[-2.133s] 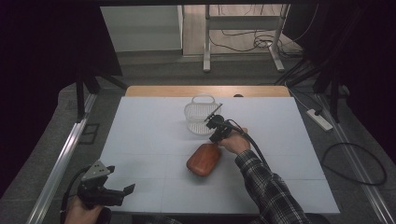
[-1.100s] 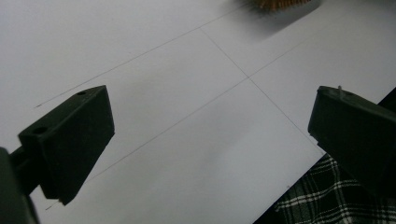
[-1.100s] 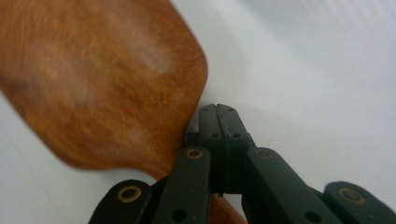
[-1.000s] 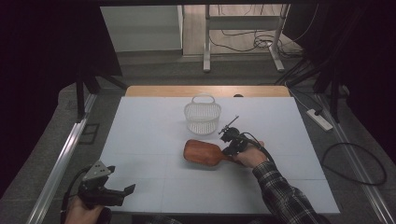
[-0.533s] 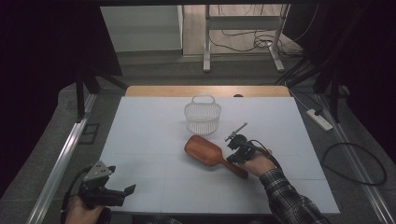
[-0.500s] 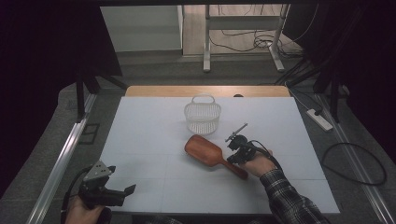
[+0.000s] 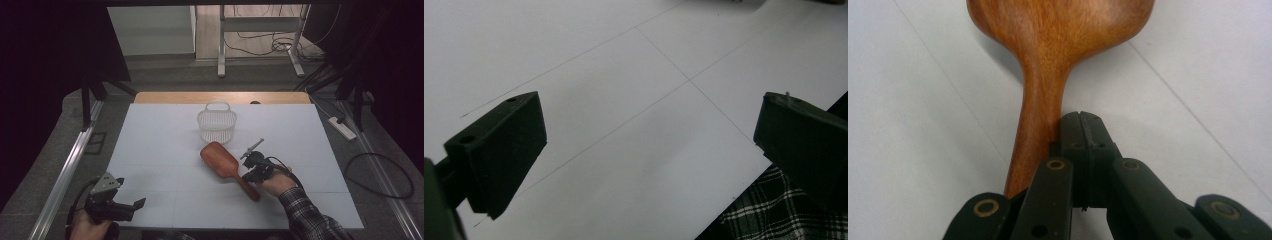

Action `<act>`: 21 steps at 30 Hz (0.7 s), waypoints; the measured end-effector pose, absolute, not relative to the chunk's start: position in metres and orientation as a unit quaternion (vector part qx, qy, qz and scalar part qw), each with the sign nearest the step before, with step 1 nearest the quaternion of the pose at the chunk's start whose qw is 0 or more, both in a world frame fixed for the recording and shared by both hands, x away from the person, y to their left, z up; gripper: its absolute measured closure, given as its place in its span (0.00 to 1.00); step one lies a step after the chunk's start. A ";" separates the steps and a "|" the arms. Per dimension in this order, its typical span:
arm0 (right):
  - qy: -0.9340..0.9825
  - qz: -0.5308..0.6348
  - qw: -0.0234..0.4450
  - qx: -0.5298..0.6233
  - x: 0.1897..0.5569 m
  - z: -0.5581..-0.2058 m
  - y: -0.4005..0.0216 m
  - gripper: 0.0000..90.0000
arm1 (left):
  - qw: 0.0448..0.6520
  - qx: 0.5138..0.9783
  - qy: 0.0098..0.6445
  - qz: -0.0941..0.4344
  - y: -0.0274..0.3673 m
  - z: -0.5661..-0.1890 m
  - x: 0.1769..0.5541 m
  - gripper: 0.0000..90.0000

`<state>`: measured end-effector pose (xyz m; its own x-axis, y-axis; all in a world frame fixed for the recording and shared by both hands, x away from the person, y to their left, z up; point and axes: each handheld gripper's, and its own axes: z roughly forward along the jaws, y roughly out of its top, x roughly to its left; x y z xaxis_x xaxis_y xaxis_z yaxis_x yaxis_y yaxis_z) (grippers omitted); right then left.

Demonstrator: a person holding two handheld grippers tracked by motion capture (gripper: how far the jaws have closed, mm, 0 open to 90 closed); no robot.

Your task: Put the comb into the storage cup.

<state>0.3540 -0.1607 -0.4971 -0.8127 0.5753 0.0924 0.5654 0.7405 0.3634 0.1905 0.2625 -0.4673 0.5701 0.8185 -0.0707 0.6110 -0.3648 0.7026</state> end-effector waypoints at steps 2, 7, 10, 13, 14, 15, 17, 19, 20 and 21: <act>0.931 0.196 0.016 0.308 0.354 -0.494 -0.162 0.99 | 0.352 0.813 0.440 0.147 0.263 -0.467 0.191 0.02; 0.925 0.213 0.029 0.312 0.353 -0.485 -0.168 0.98 | 0.351 0.813 0.439 0.148 0.262 -0.467 0.190 0.02; 0.923 0.220 0.038 0.315 0.351 -0.479 -0.170 0.93 | 0.351 0.814 0.439 0.148 0.262 -0.467 0.191 0.02; 0.920 0.227 0.046 0.315 0.349 -0.475 -0.172 0.89 | 0.350 0.815 0.438 0.148 0.262 -0.467 0.191 0.02; 0.920 0.228 0.050 0.315 0.348 -0.473 -0.173 0.87 | 0.350 0.815 0.438 0.149 0.262 -0.467 0.191 0.02; 0.919 0.231 0.053 0.315 0.347 -0.472 -0.173 0.85 | 0.350 0.815 0.438 0.149 0.262 -0.467 0.190 0.02; 0.918 0.233 0.056 0.316 0.346 -0.469 -0.174 0.81 | 0.349 0.815 0.437 0.148 0.262 -0.467 0.191 0.02; 0.916 0.237 0.062 0.318 0.344 -0.466 -0.175 0.76 | 0.349 0.816 0.437 0.148 0.261 -0.467 0.191 0.02; 0.915 0.238 0.064 0.319 0.343 -0.465 -0.176 0.73 | 0.349 0.816 0.437 0.149 0.261 -0.467 0.190 0.02; 0.914 0.239 0.066 0.320 0.342 -0.464 -0.176 0.71 | 0.349 0.816 0.436 0.148 0.261 -0.467 0.190 0.02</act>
<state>0.3417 -0.1764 -0.4637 -0.7860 0.6173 0.0329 0.5544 0.6803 0.4793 0.1905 0.2614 -0.4674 0.5754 0.8154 -0.0626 0.6085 -0.3758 0.6989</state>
